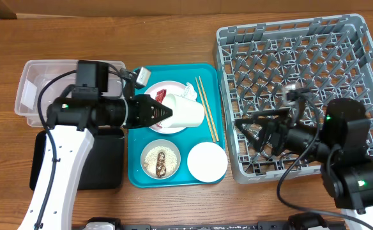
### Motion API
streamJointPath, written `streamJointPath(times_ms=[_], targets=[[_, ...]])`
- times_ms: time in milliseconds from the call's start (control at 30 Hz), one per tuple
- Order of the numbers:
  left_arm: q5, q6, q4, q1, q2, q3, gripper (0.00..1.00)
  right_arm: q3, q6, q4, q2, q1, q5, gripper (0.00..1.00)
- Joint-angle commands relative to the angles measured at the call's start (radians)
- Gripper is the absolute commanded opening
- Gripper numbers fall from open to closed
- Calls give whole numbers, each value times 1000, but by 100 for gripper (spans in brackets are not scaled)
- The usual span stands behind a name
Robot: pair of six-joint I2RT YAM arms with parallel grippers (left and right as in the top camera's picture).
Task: Sort waste into correct bins and load items into the dishwasher
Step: 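Lift the white cup and hand it to the right gripper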
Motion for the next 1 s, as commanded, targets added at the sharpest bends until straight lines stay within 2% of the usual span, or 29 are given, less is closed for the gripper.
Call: streamJointPath(times_ms=[0,133,233,367,433,533,667,800,833,867,900,933,967], targets=[[461,132,-40,23,17,16,4,21,-9,91,18,119,-60,86],[548,137,-56,3,16,16,4,21,-8,196,74,211,-53,87],[557,135,-66,-14,16,16,4,21,2,268,117,238,-56,91],[547,136,-70,-39,16,16,4,21,21,399,165,258,-176,90],[540,136,-70,-51,16,16,4,21,47,452,182,269,-213,84],[523,135,-70,-61,16,16,4,21,62,473,189,283,-218,65],[489,136,-69,-63,16,16,4,21,62,473,188,286,-248,49],[485,135,-45,-62,17,16,5,21,62,473,186,286,-283,43],[484,135,-39,-62,17,16,19,21,62,473,184,286,-286,43],[481,135,-35,-62,17,16,45,21,62,472,182,286,-285,43],[467,134,-35,-62,17,16,77,21,62,472,179,285,-285,42],[456,130,-35,-62,17,16,100,21,61,471,174,282,-285,43],[432,130,-36,-61,17,16,100,21,58,467,164,272,-285,43]])
